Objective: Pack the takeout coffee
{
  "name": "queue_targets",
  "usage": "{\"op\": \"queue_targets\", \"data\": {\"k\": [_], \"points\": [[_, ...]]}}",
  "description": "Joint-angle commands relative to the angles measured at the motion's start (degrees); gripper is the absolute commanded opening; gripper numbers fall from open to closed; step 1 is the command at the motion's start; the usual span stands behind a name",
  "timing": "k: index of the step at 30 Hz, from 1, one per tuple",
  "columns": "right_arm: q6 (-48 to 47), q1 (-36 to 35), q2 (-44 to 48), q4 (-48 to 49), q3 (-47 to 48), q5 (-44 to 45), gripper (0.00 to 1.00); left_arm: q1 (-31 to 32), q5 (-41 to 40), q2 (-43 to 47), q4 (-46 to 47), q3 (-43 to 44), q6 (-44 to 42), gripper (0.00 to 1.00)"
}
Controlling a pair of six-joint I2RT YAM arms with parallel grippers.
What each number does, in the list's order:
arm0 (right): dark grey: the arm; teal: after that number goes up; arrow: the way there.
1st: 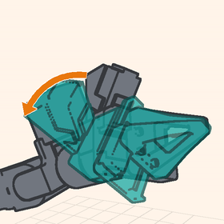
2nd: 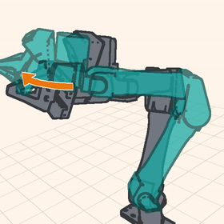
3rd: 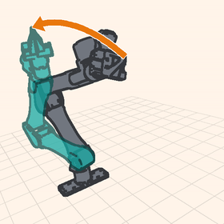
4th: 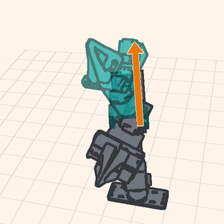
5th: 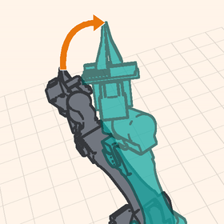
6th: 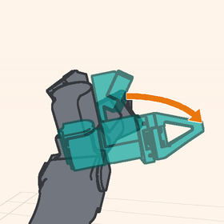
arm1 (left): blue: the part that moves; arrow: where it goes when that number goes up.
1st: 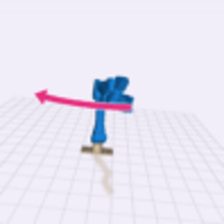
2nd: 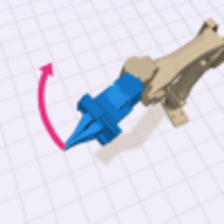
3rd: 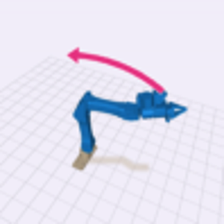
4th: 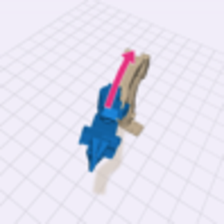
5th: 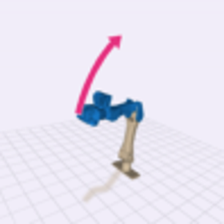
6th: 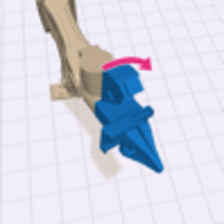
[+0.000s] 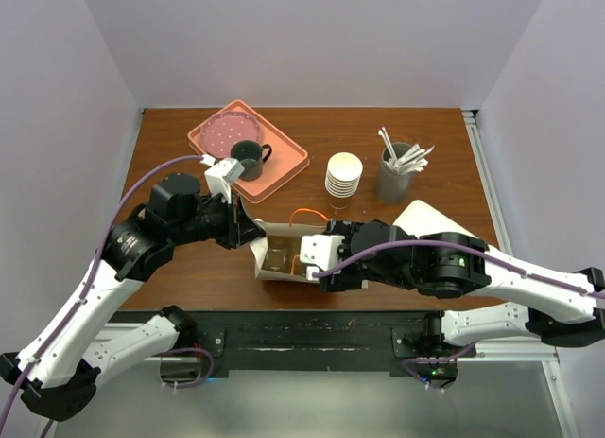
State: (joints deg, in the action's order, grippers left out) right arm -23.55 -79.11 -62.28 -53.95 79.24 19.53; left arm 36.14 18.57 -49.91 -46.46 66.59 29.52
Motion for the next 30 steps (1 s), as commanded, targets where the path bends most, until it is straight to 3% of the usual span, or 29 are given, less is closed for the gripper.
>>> {"op": "queue_targets", "data": {"k": [1,12,21,30], "points": [[-5.01,-0.25,-0.91,-3.00,2.41,-0.02,0.19,0.07,0.86,0.25,0.58,2.93,1.68,0.00],[-5.01,-0.43,-3.99,0.16,2.24,-0.64,0.24,-0.02,3.31,1.48,2.59,0.39,0.02,0.00],[-2.47,-0.25,-3.55,4.21,1.00,3.85,0.27,0.07,5.86,7.28,8.84,-10.33,-7.36,0.00],[-0.35,-0.78,-5.31,0.87,1.97,-0.63,0.28,-0.02,6.04,6.40,9.10,-9.37,-7.99,0.00]]}}
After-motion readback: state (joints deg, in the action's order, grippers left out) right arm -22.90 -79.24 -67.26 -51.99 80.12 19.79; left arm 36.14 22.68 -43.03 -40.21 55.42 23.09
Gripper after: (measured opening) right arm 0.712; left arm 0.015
